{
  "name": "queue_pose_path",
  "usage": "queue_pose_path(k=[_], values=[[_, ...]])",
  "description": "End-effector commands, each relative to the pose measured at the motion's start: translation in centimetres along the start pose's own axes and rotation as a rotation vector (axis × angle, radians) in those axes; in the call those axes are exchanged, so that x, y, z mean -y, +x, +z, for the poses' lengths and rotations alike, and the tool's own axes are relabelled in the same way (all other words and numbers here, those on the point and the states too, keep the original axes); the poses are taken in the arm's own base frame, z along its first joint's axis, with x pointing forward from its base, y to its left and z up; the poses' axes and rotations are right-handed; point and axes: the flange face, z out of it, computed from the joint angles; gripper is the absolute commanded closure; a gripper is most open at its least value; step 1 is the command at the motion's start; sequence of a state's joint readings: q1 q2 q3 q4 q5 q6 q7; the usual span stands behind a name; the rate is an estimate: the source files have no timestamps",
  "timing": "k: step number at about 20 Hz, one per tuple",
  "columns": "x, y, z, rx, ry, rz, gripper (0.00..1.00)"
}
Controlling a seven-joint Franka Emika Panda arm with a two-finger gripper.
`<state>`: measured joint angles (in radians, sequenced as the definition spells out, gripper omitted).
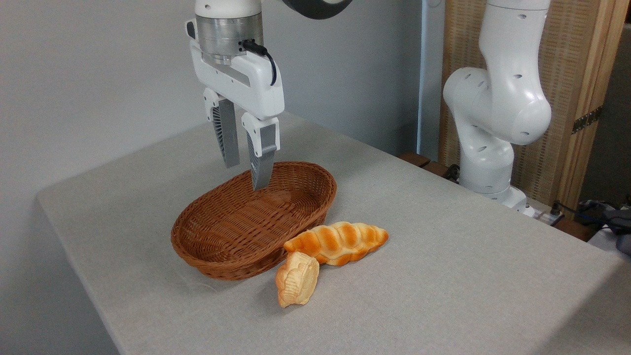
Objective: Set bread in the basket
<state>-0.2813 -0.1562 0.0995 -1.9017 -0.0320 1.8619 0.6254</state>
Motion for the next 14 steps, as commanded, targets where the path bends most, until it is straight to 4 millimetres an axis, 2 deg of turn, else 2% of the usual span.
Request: queue_pose_path(k=[1, 14], values=[[0.02, -0.25, -0.33, 0.021, -0.030, -0.011, 0.00], [0.02, -0.39, -0.36, 0.026, -0.034, -0.011, 0.00]])
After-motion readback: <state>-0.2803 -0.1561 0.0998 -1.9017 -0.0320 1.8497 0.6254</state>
